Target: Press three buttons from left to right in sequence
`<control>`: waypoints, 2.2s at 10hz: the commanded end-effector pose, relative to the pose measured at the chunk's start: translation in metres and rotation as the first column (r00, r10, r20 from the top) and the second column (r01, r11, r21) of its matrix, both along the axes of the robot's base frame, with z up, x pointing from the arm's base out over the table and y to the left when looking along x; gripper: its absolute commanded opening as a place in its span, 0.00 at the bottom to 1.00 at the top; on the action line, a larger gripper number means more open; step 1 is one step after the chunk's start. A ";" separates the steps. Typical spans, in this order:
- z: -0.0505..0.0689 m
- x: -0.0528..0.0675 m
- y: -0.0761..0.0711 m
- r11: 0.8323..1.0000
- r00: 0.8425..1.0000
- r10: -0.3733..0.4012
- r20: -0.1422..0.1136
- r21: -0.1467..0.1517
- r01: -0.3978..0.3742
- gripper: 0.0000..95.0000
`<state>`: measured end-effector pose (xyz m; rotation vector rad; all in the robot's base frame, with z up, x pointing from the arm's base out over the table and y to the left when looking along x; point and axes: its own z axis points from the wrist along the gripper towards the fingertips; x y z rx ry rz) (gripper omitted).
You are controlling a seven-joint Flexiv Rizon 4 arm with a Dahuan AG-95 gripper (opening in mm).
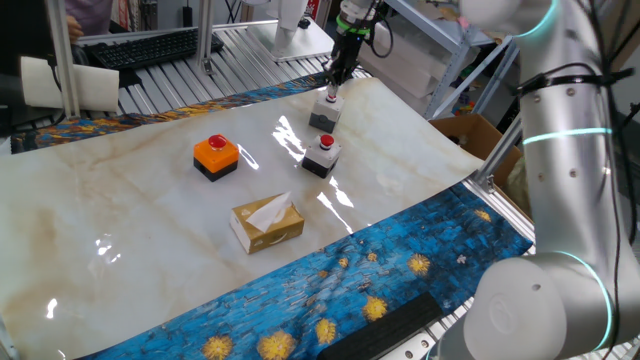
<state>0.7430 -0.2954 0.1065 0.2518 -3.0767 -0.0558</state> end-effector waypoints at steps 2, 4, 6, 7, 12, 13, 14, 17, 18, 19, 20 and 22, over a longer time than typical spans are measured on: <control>0.000 0.000 0.000 1.000 0.998 -0.006 -0.058 -0.008 0.006 0.00; 0.000 0.000 0.000 1.000 0.998 -0.007 -0.056 -0.011 0.006 0.00; 0.000 0.000 0.000 1.000 0.998 -0.012 -0.055 -0.013 0.012 0.00; 0.000 0.000 0.000 1.000 0.998 -0.013 -0.055 -0.013 0.012 0.00; -0.002 0.001 0.001 1.000 0.999 -0.005 -0.050 -0.021 0.004 0.00; -0.002 0.001 0.001 1.000 0.999 -0.007 -0.049 -0.021 0.006 0.00; -0.002 0.001 0.001 1.000 0.999 -0.005 -0.049 -0.025 0.004 0.00; -0.002 0.001 0.001 1.000 0.999 0.005 -0.048 -0.024 -0.007 0.00; -0.002 0.001 0.001 1.000 0.999 0.009 -0.047 -0.024 -0.010 0.00; -0.002 0.001 0.001 1.000 0.999 0.008 -0.049 -0.024 -0.009 0.00; -0.002 0.001 0.001 1.000 0.999 0.008 -0.047 -0.024 -0.009 0.00; -0.002 0.001 0.001 1.000 0.999 0.005 -0.045 -0.026 -0.006 0.00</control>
